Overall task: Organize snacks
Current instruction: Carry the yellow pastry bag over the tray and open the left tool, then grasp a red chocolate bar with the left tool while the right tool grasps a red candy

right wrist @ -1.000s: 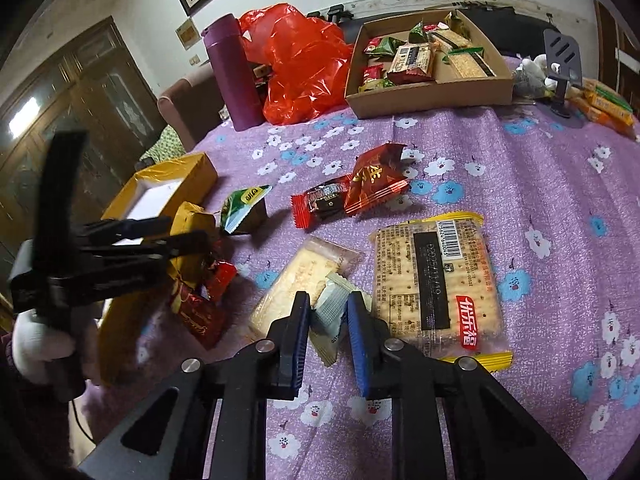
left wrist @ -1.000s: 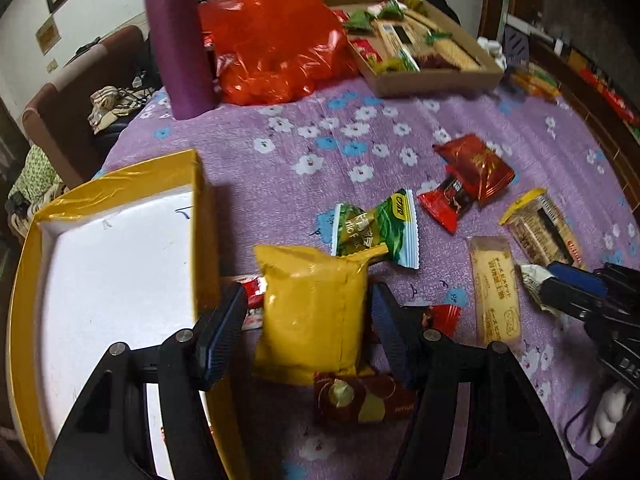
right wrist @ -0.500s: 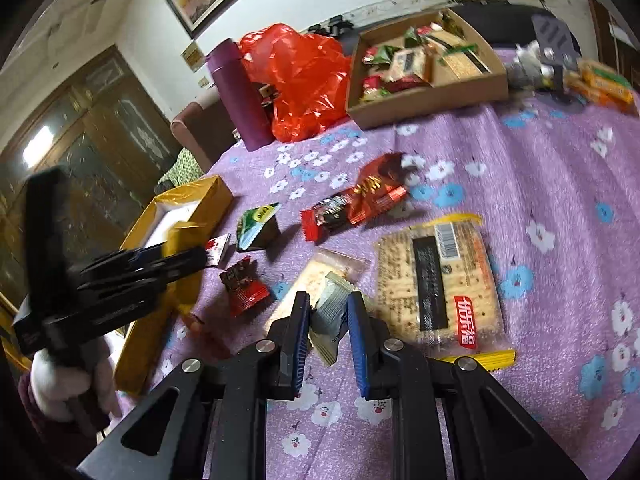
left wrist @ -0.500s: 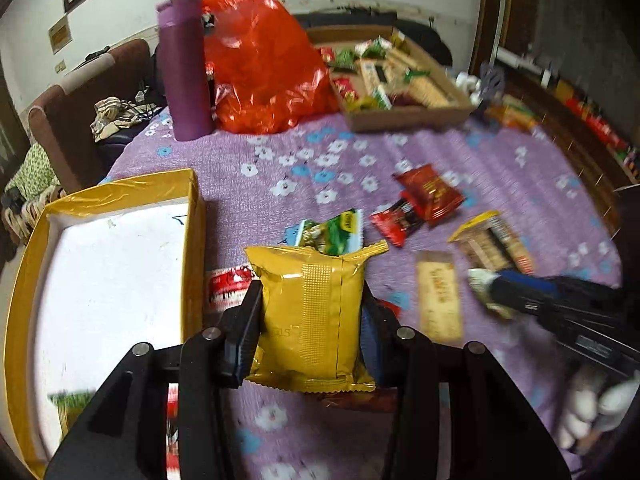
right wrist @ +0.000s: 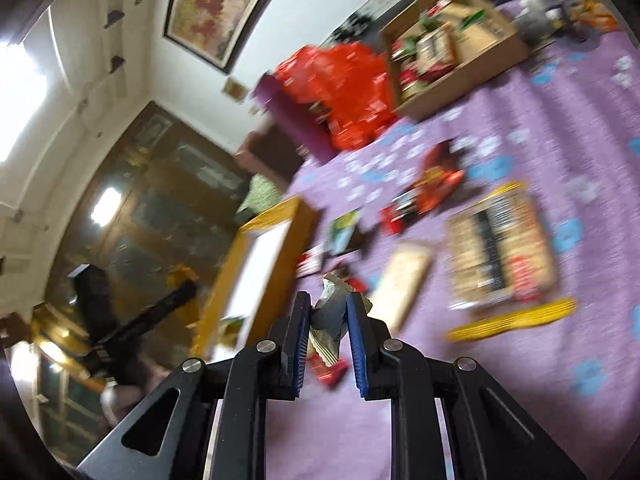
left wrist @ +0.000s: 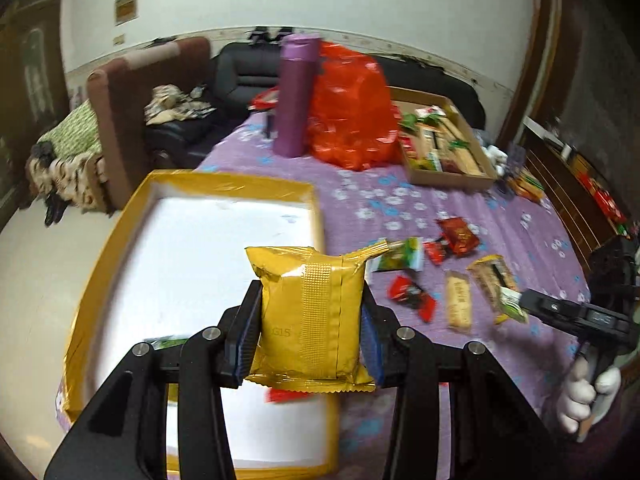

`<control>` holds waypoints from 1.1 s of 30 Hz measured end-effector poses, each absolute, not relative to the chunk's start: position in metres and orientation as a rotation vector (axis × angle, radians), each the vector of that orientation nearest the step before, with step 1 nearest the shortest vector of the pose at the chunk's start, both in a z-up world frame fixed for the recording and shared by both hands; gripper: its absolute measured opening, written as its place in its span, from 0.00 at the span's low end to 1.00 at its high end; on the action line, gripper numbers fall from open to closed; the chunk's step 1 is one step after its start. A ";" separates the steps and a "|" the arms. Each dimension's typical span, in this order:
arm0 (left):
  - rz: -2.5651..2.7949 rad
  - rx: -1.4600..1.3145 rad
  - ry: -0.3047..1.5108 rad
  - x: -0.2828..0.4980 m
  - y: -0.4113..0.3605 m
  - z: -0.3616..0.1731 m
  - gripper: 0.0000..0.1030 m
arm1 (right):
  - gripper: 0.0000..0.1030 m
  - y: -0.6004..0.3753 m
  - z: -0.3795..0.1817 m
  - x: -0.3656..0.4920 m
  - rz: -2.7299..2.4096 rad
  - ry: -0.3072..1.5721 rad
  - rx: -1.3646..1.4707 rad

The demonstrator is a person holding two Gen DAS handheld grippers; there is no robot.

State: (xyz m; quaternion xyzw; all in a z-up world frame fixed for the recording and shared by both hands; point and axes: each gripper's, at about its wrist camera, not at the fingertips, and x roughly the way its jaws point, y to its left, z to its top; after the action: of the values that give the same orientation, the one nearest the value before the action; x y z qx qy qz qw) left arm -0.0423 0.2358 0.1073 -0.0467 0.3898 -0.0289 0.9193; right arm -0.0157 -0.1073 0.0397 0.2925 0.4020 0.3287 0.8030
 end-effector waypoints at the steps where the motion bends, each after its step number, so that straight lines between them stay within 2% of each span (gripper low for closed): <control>1: -0.050 -0.111 0.807 -0.042 0.244 0.103 0.41 | 0.18 -0.094 0.043 -0.016 0.724 0.875 0.607; 10: 0.013 -0.206 0.831 -0.022 0.312 0.079 0.41 | 0.18 0.051 0.065 -0.017 0.866 0.965 0.356; 15: 0.030 -0.256 0.855 -0.001 0.339 0.066 0.41 | 0.18 0.117 0.057 -0.007 0.854 1.010 0.237; 20: 0.000 -0.325 0.873 0.006 0.356 0.056 0.43 | 0.28 0.154 0.051 0.002 0.793 0.987 0.155; 22: -0.021 -0.360 0.877 0.003 0.360 0.055 0.44 | 0.33 0.158 0.056 0.003 0.796 0.974 0.154; 27: -0.066 -0.411 0.839 -0.017 0.357 0.068 0.46 | 0.34 0.130 0.078 -0.004 0.781 0.908 0.174; 33: -0.167 -0.407 0.782 -0.048 0.320 0.101 0.54 | 0.38 0.025 0.092 -0.004 0.614 0.837 0.223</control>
State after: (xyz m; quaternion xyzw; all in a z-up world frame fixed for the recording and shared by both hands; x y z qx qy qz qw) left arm -0.0481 0.3199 0.1005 -0.1965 0.3781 -0.0809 0.9011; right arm -0.0040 0.0249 0.0916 0.1063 0.3989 0.2928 0.8625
